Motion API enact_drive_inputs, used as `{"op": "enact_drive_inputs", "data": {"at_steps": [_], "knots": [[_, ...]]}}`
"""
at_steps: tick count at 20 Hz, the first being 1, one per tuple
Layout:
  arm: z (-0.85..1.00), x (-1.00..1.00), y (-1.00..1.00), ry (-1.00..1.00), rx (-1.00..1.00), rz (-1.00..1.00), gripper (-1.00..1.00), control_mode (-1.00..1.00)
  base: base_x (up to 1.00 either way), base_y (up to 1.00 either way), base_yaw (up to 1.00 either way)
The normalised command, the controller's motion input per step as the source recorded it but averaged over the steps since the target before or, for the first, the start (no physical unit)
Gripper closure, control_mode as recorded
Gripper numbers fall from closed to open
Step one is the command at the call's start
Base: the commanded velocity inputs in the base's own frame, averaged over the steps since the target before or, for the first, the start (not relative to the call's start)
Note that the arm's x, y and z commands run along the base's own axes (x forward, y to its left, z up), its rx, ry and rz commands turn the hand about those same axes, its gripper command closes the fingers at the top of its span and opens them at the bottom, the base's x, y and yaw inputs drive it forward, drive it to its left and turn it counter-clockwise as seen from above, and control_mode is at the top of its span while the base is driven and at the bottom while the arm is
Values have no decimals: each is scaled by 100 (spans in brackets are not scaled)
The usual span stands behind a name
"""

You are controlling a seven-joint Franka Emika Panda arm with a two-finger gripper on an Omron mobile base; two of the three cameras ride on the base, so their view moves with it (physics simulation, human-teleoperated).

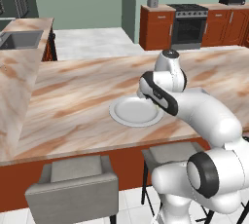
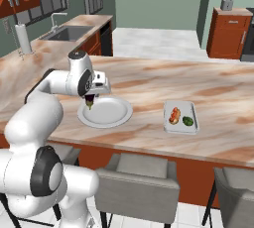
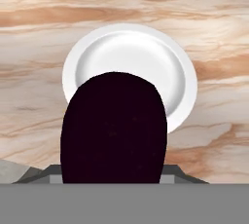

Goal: Place one cooked food and one vegetable from the large plate to each tupperware container.

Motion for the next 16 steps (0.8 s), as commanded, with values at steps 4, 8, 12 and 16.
{"op": "enact_drive_inputs", "data": {"at_steps": [4, 8, 12, 16], "knots": [[17, -5, 0, -3, 0, 2, 100, -100, 0, 0, 0], [3, -18, 0, 0, 0, 0, 100, 100, -37, -8, 0], [0, 0, 0, 0, 0, 0, 100, 100, -84, -68, 0], [0, 0, 0, 0, 0, 0, 100, 100, -47, -94, 0]]}}
